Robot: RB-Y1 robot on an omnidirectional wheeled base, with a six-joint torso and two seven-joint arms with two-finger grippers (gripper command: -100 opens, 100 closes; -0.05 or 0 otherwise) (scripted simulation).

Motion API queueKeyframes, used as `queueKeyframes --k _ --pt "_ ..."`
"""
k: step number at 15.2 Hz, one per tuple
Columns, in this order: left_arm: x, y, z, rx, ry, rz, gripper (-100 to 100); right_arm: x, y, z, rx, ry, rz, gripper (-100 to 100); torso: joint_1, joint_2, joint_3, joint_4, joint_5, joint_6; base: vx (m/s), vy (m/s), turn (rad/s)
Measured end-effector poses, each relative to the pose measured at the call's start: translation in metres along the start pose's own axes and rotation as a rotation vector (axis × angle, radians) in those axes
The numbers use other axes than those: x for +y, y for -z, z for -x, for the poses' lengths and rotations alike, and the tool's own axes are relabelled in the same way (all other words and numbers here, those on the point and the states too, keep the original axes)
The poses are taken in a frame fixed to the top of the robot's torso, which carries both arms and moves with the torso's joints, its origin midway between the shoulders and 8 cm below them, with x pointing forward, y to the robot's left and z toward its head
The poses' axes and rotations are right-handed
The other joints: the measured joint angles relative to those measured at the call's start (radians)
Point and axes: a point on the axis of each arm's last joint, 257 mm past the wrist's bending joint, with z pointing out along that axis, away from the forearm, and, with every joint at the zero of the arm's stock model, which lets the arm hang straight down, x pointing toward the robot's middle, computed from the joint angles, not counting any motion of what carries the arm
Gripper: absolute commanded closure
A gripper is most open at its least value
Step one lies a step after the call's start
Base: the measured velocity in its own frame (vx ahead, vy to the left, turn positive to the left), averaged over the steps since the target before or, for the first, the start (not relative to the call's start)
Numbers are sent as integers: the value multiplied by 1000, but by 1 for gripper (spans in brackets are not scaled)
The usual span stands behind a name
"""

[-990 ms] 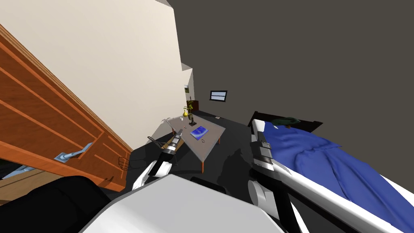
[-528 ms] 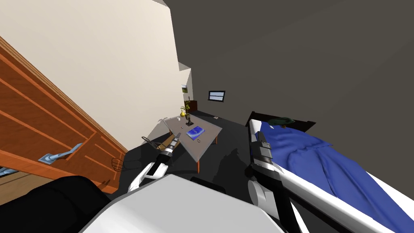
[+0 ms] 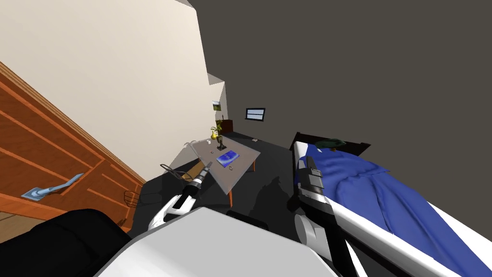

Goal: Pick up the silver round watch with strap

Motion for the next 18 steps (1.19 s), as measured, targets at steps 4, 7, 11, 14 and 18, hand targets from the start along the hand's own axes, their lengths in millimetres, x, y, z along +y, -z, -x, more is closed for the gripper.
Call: queueKeyframes --k 4,7,11,14,18 --pt "50 9 6 13 -58 104 -100 0 0 0 0 0 0 0 -3 -5 -3 -1 -1 0 120 -151 -22" --pt "73 14 7 20 -76 154 -100 0 0 0 0 0 0 0 3 -1 0 0 0 0 67 -69 -23" --pt "116 29 13 32 -112 247 -100 0 0 0 0 0 0 0 1 -4 -2 -1 0 0 132 -105 -26" --pt "149 38 17 40 -141 320 -100 0 0 0 0 0 0 0 1 -6 -4 -1 0 0 163 -107 -35" --pt "196 65 21 55 -174 436 -100 0 0 0 0 0 0 0 0 -9 -5 -2 0 0 193 -112 -33"
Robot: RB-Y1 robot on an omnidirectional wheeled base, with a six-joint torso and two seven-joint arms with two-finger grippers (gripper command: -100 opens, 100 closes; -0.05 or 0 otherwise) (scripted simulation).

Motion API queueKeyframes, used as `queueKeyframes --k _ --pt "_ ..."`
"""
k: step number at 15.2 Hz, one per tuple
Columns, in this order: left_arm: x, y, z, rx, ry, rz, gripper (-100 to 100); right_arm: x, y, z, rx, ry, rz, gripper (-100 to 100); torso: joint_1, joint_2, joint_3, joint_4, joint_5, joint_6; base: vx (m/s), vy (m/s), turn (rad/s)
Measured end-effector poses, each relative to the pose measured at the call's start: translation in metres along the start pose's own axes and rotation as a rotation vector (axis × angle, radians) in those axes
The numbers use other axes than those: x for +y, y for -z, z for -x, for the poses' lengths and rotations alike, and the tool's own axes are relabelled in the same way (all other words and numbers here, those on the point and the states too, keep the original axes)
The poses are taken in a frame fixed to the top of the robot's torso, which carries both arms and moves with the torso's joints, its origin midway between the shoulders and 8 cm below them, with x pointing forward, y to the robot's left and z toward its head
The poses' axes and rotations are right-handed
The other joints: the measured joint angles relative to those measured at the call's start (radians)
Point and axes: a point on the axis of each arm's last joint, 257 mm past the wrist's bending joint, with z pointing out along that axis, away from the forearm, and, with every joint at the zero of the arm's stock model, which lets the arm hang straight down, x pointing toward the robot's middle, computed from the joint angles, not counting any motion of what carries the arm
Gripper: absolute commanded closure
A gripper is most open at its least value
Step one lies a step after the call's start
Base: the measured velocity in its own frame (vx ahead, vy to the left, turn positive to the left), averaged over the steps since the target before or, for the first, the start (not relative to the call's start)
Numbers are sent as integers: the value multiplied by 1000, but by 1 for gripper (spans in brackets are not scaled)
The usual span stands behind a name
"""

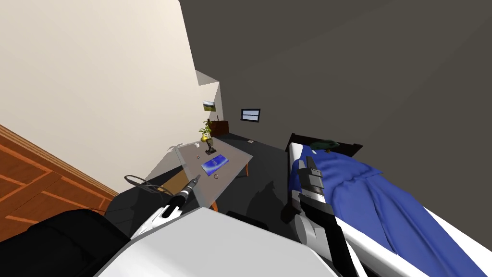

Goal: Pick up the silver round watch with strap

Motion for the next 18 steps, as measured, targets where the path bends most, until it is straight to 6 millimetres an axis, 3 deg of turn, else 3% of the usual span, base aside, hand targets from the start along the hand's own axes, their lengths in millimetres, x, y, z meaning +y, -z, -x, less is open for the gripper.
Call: queueKeyframes --k 10,18 --pt "83 16 -10 39 -37 183 -100 0 0 0 0 0 0 0 4 4 2 1 1 0 126 -59 -20" --pt "141 41 -23 77 -51 323 -100 0 0 0 0 0 0 0 6 5 3 1 1 0 123 -39 -17"
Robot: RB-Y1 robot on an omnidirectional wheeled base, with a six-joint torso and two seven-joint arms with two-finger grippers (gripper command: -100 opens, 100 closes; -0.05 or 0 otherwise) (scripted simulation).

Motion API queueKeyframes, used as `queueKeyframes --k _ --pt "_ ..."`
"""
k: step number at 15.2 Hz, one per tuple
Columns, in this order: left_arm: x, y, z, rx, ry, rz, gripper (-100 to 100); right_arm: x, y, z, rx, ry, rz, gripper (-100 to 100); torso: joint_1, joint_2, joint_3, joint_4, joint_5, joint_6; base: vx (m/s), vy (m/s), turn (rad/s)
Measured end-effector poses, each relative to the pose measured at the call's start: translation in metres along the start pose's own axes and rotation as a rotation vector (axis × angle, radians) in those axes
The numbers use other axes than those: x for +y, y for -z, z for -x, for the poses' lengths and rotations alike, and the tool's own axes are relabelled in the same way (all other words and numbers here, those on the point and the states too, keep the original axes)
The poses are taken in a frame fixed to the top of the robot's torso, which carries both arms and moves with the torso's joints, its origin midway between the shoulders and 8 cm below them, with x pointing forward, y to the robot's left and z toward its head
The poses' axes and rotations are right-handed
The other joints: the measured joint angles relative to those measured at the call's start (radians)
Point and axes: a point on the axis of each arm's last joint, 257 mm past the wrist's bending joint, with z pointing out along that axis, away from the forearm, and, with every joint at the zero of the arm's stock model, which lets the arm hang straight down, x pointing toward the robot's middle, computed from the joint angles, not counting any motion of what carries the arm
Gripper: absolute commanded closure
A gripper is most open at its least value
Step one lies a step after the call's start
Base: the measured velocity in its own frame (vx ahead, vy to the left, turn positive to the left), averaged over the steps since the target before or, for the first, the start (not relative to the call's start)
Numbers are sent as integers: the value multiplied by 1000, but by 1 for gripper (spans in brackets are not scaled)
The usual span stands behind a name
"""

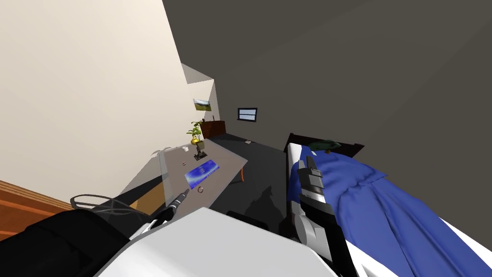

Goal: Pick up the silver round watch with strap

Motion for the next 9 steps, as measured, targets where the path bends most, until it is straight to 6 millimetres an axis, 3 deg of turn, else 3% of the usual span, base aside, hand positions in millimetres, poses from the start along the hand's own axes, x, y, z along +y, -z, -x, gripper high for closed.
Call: queueKeyframes --k 4,7,9 --pt "23 1 -9 17 -3 51 -100 0 0 0 0 0 0 0 0 1 1 0 0 0 113 -37 -23" --pt "54 6 -20 43 -6 122 -100 0 0 0 0 0 0 0 -2 -5 -3 -1 0 0 232 -64 -33" --pt "76 13 -34 68 -3 180 -100 0 0 0 0 0 0 0 -1 -10 -5 -2 0 0 299 -50 -49"
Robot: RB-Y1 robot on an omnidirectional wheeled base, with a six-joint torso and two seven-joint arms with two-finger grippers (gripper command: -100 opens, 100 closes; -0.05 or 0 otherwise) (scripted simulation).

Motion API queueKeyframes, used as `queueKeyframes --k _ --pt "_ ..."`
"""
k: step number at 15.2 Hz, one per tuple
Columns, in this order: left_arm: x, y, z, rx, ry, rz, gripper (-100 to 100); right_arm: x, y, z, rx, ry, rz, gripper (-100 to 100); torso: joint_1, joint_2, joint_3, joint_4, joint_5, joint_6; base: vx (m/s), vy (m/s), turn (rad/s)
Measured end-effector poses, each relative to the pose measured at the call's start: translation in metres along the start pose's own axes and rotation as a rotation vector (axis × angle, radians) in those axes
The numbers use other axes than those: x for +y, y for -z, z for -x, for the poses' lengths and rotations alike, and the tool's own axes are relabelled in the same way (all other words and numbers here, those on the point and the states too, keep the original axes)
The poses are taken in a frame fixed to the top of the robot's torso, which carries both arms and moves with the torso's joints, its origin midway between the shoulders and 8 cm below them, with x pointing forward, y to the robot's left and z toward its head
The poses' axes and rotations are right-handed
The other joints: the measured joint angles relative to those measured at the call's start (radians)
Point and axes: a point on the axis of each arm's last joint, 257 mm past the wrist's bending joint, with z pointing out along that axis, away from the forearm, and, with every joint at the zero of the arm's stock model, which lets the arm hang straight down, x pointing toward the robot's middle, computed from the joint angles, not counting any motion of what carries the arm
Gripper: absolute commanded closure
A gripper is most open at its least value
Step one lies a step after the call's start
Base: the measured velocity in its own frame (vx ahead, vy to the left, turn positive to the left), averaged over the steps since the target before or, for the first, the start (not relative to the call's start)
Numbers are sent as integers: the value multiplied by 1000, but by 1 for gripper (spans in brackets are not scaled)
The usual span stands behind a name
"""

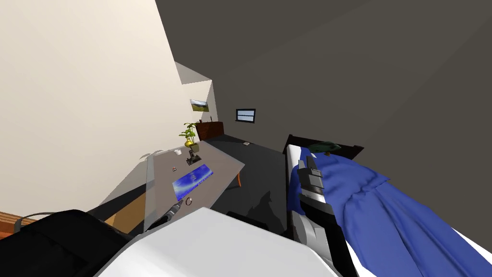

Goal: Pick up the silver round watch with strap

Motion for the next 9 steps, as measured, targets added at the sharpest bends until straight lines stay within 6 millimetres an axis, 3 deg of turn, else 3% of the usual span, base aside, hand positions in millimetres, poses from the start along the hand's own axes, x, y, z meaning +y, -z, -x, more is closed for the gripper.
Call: queueKeyframes --k 3,9 --pt "30 7 -12 30 -2 66 -100 0 0 0 0 0 0 0 0 3 1 0 0 0 188 -38 -11" --pt "56 14 -29 64 0 129 -100 0 0 0 0 0 0 0 2 12 7 2 0 0 89 -12 -14"
